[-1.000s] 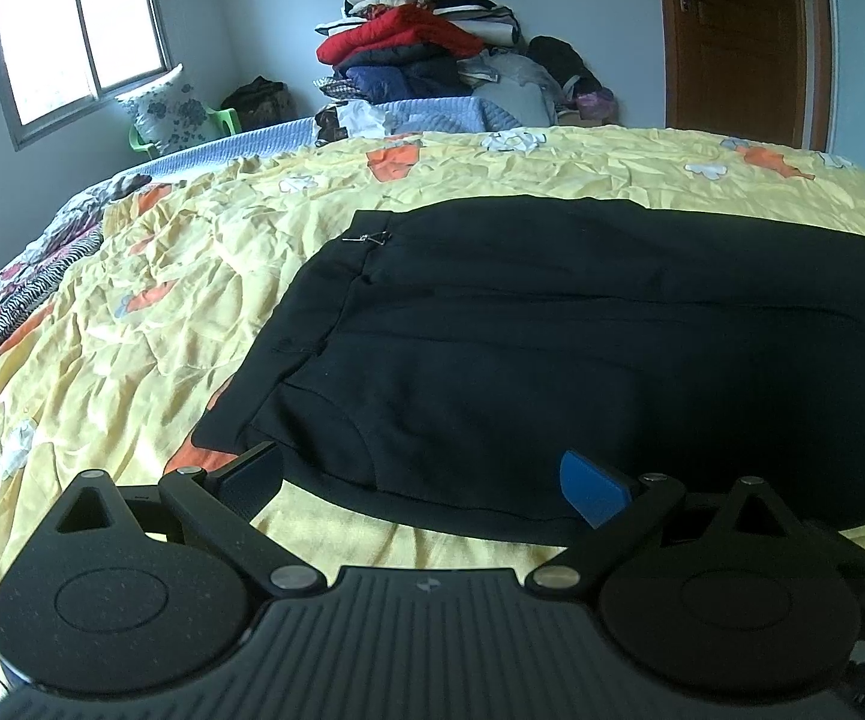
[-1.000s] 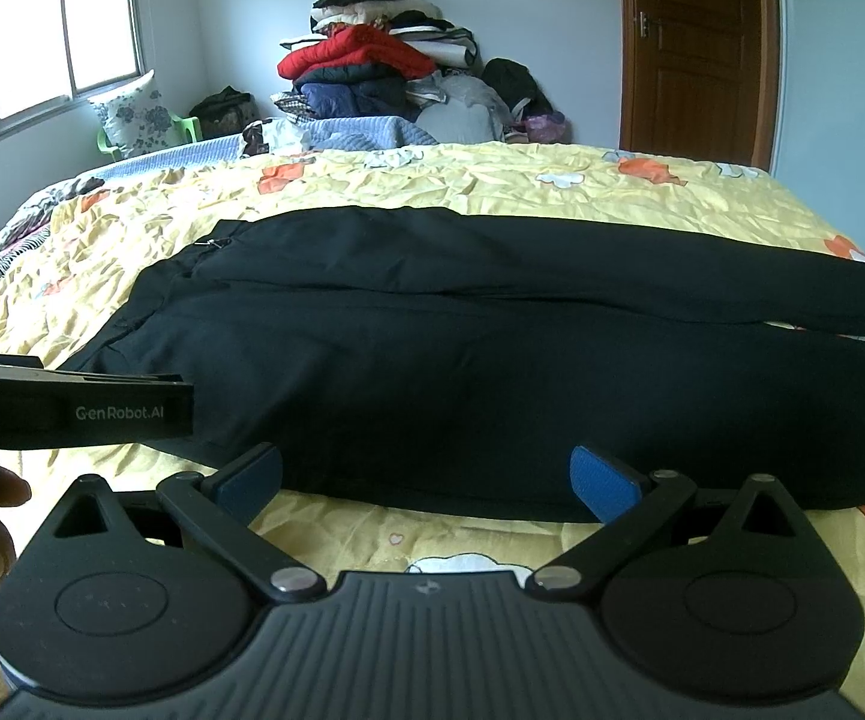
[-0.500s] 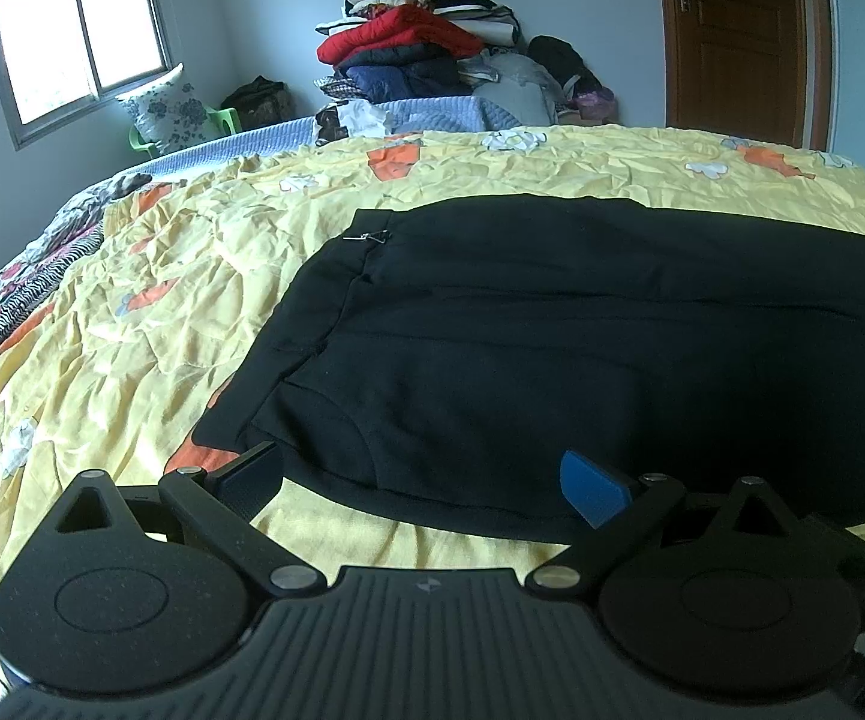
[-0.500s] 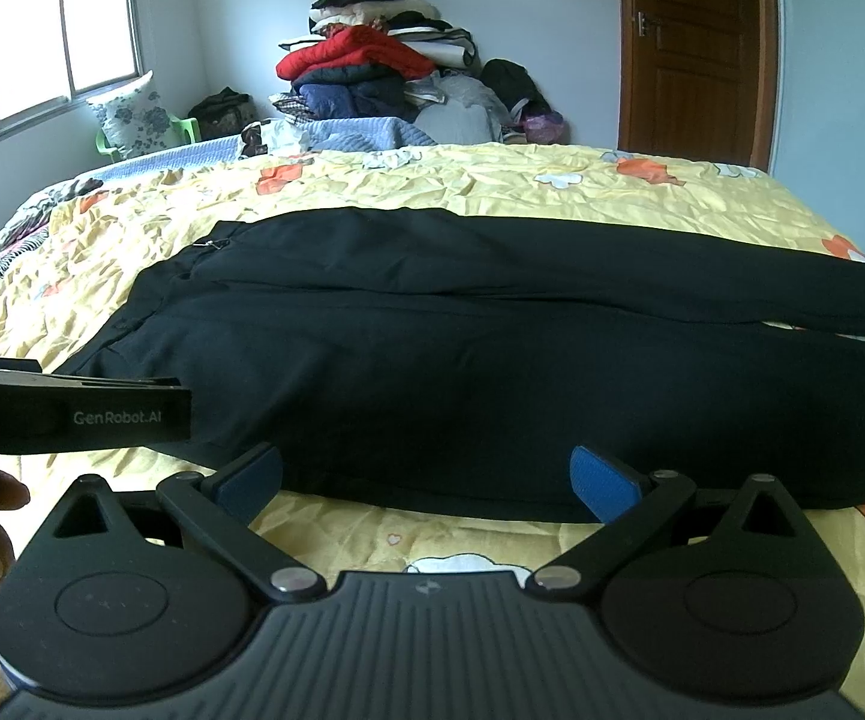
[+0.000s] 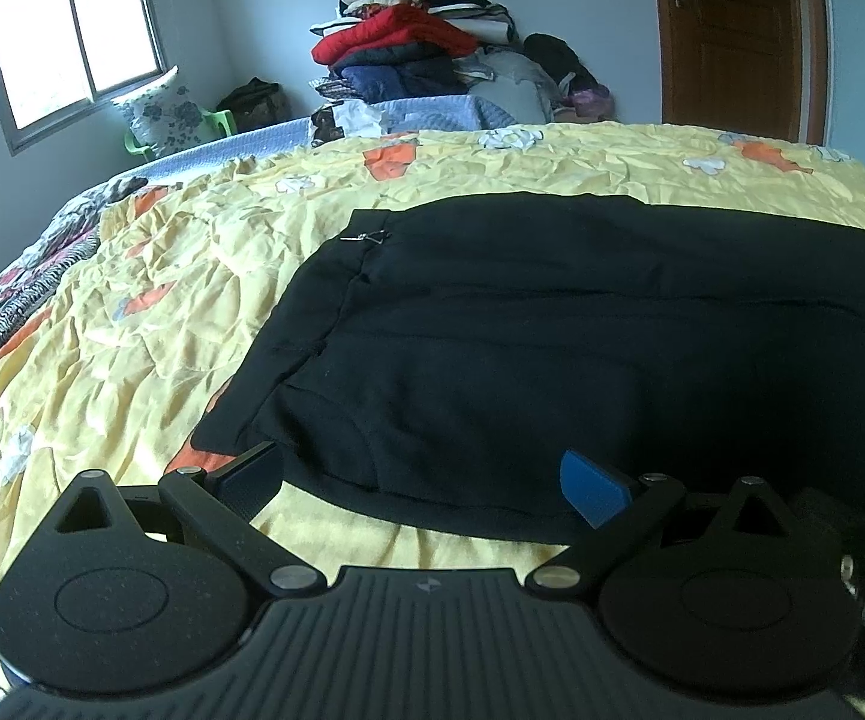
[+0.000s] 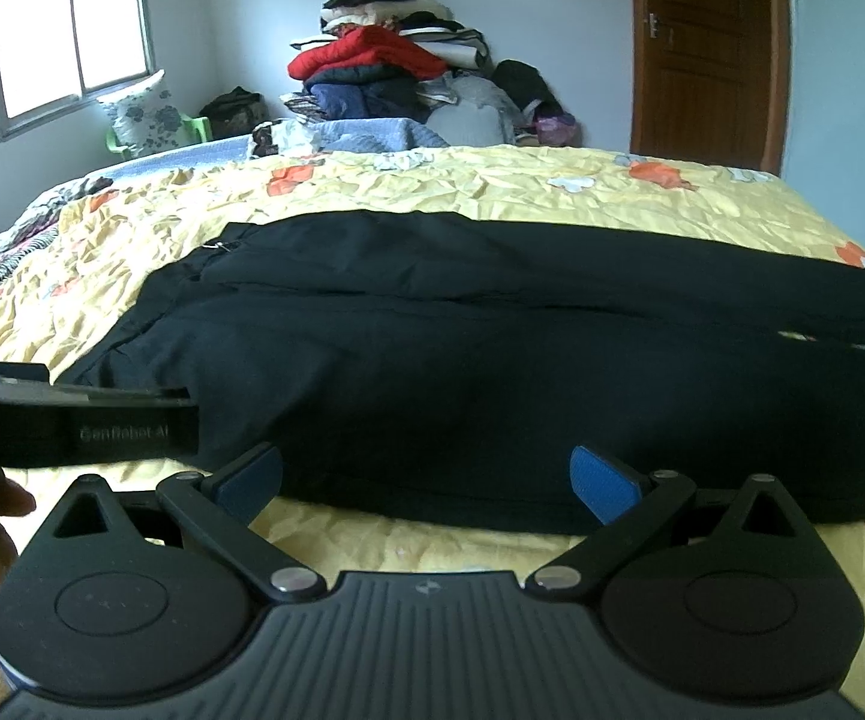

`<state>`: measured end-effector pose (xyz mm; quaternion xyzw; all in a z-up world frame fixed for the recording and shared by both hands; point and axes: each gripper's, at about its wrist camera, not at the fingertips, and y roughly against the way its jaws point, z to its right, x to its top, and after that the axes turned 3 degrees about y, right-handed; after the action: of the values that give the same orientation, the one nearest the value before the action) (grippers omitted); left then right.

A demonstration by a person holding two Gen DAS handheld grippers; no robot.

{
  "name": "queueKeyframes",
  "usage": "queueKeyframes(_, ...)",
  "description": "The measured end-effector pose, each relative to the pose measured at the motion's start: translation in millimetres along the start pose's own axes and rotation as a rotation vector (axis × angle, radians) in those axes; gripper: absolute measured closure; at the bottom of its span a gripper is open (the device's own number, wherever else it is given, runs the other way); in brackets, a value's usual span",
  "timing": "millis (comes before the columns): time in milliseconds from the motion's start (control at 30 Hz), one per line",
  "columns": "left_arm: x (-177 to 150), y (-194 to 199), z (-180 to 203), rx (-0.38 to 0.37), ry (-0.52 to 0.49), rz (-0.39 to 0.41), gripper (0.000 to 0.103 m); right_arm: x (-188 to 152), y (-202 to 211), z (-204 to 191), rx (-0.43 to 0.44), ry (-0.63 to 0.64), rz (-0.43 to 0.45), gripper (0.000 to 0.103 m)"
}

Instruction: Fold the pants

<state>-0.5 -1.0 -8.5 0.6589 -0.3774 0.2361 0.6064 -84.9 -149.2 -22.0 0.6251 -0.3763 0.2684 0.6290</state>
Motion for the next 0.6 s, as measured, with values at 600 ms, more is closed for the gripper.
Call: queueKeyframes(600, 59.7, -61.5, -33.8, 0.051, 0.052, -0.052, 0.004, 127.4, -87.7, 6.6, 0.273, 0.285, 0.098, 0.0)
